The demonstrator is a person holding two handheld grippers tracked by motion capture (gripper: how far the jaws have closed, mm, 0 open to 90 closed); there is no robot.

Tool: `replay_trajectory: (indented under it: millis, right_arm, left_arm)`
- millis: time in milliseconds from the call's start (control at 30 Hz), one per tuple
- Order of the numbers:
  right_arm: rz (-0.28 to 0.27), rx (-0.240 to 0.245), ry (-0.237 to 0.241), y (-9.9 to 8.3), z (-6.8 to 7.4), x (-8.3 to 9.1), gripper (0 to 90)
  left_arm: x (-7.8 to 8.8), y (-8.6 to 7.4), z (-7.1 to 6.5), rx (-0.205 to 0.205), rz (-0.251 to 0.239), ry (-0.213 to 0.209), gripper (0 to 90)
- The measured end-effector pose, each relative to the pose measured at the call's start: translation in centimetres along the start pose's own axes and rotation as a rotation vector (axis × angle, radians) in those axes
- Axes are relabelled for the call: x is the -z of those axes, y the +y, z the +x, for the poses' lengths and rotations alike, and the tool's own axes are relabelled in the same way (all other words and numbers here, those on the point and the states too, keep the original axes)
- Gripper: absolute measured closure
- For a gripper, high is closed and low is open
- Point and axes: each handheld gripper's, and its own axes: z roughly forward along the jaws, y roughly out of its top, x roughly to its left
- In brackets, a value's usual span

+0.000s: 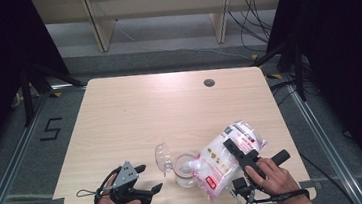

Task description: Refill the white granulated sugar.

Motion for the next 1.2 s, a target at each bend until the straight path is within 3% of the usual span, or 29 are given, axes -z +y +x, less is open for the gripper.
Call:
replay_trajectory:
  millis: [33, 133, 367, 400, 500, 633, 700, 800, 933, 1033, 1200]
  right_arm:
    - [0.008, -0.025, 0.007, -0.01, 0.17, 0.02, 54.7]
    - [0.000, -0.007, -0.002, 0.00, 0.02, -0.02, 54.9]
    - [0.008, -0.024, 0.007, 0.00, 0.11, 0.03, 55.1]
    - [0.002, -0.006, -0.003, 0.02, -0.03, 0.00, 55.1]
    - [0.009, -0.024, 0.009, -0.01, 0.16, 0.00, 55.2]
    - [0.001, -0.005, 0.000, 0.00, 0.02, -0.03, 55.3]
    - [0.005, -0.001, 0.002, 0.03, -0.07, 0.01, 55.3]
    - [0.002, -0.003, -0.004, 0.04, -0.04, 0.01, 55.4]
    - [-0.001, 0.000, 0.003, 0.02, 0.00, -0.02, 55.5]
    - [-0.001, 0.000, 0.002, 0.01, 0.02, -0.02, 55.5]
    - [-0.001, -0.001, 0.002, 0.01, 0.02, -0.02, 55.6]
  left_arm:
    - [0.00, -0.01, -0.01, 0.001, 0.000, 0.000, 15.6]
    - [-0.01, -0.01, -0.01, 0.001, 0.000, 0.001, 15.6]
    - [-0.01, -0.01, -0.02, 0.000, -0.001, 0.000, 15.6]
    - [-0.02, -0.01, -0.03, 0.000, -0.001, 0.000, 15.6]
    - [0.06, 0.02, 0.04, -0.015, 0.016, 0.010, 15.6]
    - [-0.02, -0.01, -0.05, 0.001, -0.001, 0.001, 15.6]
    - [0.07, 0.03, 0.08, -0.020, 0.020, 0.012, 15.6]
    - [-0.03, 0.00, -0.03, -0.007, -0.002, 0.000, 15.6]
    - [0.09, 0.07, 0.18, -0.042, 0.015, 0.004, 15.6]
    - [-0.05, 0.04, -0.02, -0.016, -0.009, -0.004, 15.6]
    - [-0.05, 0.04, -0.02, -0.017, -0.008, -0.004, 15.6]
